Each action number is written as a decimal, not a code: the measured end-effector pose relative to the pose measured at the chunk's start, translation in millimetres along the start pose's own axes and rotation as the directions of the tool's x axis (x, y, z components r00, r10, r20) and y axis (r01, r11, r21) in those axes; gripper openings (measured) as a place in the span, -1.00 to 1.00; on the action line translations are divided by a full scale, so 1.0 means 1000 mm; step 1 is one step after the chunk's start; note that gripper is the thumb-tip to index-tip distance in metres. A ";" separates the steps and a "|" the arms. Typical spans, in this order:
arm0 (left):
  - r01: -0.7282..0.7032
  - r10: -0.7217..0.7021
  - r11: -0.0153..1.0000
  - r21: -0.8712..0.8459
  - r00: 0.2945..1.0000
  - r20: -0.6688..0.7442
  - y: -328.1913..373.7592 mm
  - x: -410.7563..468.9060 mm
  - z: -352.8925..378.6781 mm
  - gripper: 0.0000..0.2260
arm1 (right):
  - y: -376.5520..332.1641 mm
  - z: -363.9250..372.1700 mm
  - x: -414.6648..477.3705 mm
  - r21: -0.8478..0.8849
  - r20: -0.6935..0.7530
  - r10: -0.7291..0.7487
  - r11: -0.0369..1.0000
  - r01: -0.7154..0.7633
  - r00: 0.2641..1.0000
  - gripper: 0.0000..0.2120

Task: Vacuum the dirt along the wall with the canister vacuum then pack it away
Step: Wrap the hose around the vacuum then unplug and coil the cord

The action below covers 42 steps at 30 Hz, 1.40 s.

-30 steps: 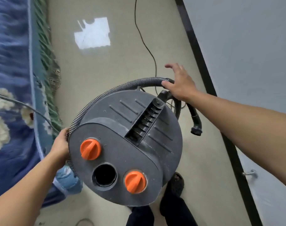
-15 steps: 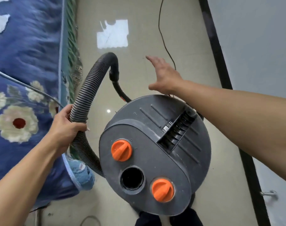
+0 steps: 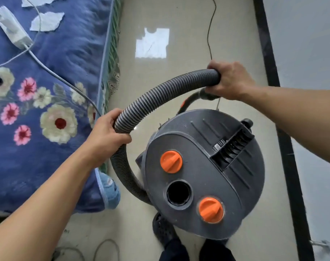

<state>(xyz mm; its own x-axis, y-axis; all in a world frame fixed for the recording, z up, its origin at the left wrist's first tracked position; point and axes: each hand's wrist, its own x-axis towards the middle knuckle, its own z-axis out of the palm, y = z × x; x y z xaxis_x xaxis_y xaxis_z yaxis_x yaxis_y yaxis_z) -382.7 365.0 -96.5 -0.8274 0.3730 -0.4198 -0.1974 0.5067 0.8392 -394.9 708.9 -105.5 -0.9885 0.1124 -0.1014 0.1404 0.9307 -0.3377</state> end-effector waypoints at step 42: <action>0.107 0.253 0.654 0.749 0.902 -0.350 0.050 -0.015 0.201 -0.63 | 0.093 0.020 -0.067 0.523 0.320 0.281 0.744 -0.416 0.905 -0.76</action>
<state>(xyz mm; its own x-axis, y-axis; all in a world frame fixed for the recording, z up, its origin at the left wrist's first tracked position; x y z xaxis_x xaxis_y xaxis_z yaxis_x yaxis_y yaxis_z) -274.9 540.8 -117.5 -0.9802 0.1928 -0.0451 0.1762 0.9533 0.2452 -314.1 781.0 -149.0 -0.8368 0.2516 -0.4863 0.5452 0.4635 -0.6985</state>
